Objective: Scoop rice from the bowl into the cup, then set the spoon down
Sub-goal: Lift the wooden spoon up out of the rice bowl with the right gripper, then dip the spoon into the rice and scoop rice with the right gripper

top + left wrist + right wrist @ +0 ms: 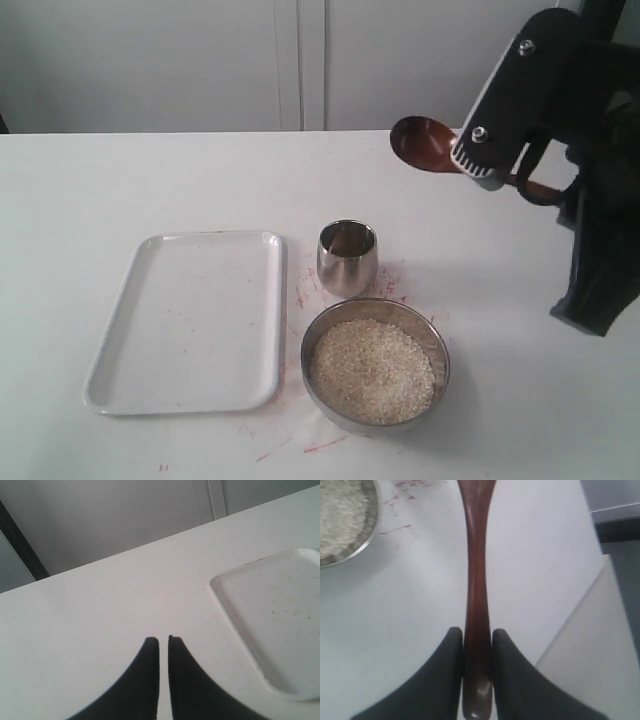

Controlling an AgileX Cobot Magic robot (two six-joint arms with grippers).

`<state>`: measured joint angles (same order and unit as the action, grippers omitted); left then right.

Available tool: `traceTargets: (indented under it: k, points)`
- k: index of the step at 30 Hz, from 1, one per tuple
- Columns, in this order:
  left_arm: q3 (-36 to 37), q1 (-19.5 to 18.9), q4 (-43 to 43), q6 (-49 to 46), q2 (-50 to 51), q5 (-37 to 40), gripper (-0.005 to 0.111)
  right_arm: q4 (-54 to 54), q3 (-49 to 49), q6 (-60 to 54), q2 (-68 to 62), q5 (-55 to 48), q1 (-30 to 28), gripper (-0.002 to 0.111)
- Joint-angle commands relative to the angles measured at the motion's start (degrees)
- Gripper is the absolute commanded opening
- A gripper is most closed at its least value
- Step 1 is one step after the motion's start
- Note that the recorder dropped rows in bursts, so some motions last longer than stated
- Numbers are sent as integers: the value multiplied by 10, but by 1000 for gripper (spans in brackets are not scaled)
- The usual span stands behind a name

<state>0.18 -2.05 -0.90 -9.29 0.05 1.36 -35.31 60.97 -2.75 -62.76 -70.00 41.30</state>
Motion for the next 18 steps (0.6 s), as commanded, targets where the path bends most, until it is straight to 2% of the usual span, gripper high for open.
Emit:
traceTargets:
  k: [1,7,9,11,18]
  points:
    - [-2,1,4,1,-1,-1,14,-52,-3,-38,-1,0,5,0]
    - [-2,1,4,1,-1,-1,14,-63,-31,-101,-42,0,27,0]
    - [-2,1,4,1,-1,-1,14,-97,-65,-131,-75,0,39,0]
    - [-2,1,4,1,-1,-1,14,-153,-95,-133,-101,0,50,0]
    - [-2,1,4,1,-1,-1,14,-208,-131,-122,-172,0,80,0]
